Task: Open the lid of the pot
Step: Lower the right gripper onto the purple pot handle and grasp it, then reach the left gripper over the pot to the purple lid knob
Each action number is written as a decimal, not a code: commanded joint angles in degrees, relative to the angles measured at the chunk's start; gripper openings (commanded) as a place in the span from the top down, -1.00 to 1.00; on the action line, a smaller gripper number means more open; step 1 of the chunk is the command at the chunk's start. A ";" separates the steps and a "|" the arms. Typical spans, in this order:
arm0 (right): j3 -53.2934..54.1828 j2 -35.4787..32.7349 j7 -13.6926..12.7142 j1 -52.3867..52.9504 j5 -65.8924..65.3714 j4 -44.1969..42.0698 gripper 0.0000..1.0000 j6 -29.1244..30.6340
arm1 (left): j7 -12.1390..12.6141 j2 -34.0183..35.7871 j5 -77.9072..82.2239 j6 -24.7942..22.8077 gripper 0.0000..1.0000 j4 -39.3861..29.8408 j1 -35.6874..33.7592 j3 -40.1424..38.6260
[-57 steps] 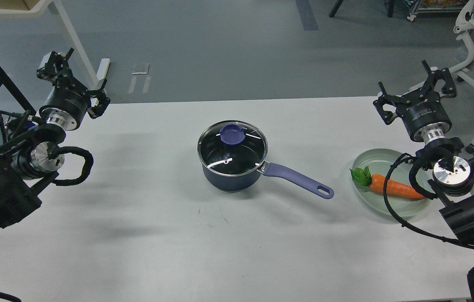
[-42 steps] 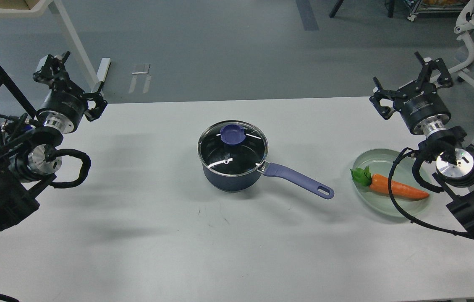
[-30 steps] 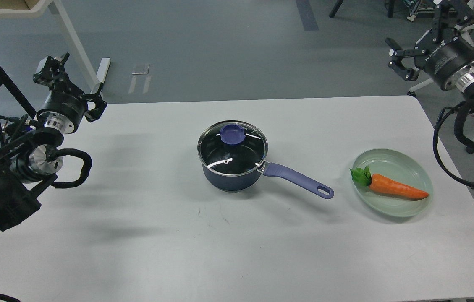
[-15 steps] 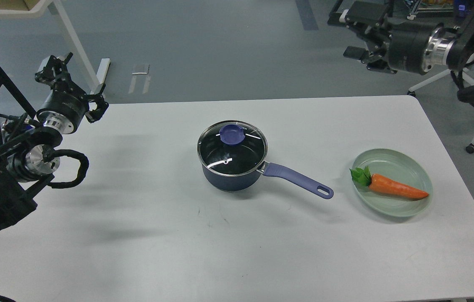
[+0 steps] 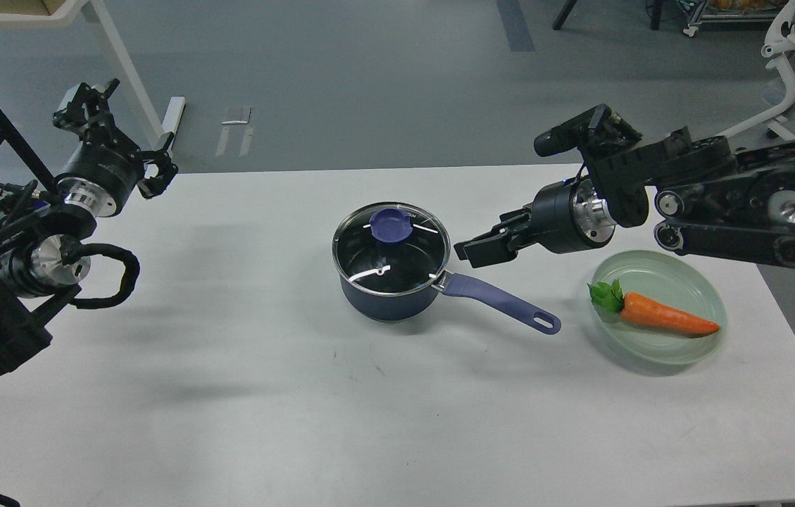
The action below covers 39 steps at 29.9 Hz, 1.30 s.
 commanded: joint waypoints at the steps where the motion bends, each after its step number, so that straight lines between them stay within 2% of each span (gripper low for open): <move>1: -2.98 2.95 1.24 -1.16 -3.71 -0.22 -0.74 -0.76 | 0.02 0.30 -0.09 0.09 -0.99 0.01 -0.42 0.13; 17: -5.19 3.67 0.97 -4.42 -9.44 -1.55 -0.23 -2.43 | 0.11 0.48 0.08 0.26 -0.99 -0.07 -0.51 0.21; 25: -5.19 3.14 1.06 -4.33 -9.52 -1.02 0.13 -2.70 | 0.90 0.48 2.36 0.53 -0.99 -2.18 -1.39 0.30; 32: -5.19 3.14 1.06 -4.07 -9.52 -1.19 0.56 -2.52 | 1.95 0.39 9.48 0.62 -0.99 -4.12 -2.96 0.21; 39: -5.19 3.14 1.06 -3.98 -9.26 -1.11 0.60 -2.52 | 1.95 -0.31 25.54 0.35 -0.99 -6.04 -6.83 0.30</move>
